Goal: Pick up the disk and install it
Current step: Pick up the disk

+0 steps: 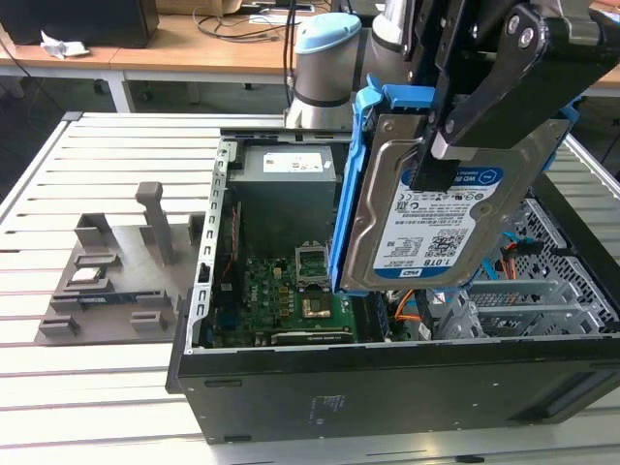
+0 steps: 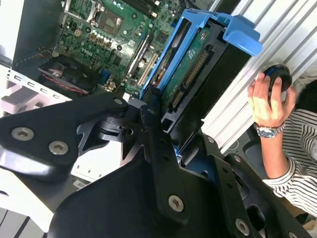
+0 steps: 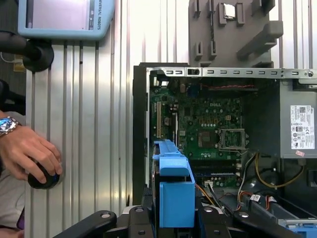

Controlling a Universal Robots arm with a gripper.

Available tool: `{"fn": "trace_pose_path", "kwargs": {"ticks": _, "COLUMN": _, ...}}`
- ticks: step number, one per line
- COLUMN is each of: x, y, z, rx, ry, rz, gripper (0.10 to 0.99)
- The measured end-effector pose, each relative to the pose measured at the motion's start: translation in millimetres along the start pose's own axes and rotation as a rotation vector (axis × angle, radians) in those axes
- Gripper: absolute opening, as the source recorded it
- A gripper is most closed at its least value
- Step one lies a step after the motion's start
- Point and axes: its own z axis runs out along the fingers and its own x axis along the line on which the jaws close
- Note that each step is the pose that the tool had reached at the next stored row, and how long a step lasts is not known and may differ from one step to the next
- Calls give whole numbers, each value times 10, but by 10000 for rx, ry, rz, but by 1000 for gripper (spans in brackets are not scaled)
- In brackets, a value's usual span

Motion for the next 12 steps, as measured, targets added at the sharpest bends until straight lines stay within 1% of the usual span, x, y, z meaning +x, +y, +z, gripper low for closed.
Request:
{"fn": "trace_pose_path", "kwargs": {"ticks": 4, "x": -3, "y": -120, "z": -4, "rx": -2, "ry": 2, "rz": 0, "gripper": 365}}
{"fn": "trace_pose_path", "kwargs": {"ticks": 12, "x": -2, "y": -228, "z": -6, "rx": -1, "ry": 0, "rz": 1, "gripper": 365}}
